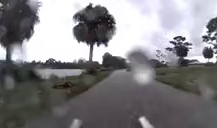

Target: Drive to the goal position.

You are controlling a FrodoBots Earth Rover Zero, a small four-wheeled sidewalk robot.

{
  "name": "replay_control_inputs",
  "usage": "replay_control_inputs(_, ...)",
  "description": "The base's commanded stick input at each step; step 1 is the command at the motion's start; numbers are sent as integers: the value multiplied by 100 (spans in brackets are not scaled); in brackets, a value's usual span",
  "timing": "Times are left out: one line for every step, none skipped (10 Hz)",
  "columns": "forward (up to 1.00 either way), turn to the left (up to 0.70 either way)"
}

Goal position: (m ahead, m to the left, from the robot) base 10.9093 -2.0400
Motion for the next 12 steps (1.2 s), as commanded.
replay_control_inputs(70, 0)
replay_control_inputs(70, 0)
replay_control_inputs(70, 0)
replay_control_inputs(70, 0)
replay_control_inputs(70, 0)
replay_control_inputs(70, 0)
replay_control_inputs(70, 0)
replay_control_inputs(70, 0)
replay_control_inputs(70, 0)
replay_control_inputs(70, 0)
replay_control_inputs(70, 0)
replay_control_inputs(70, 0)
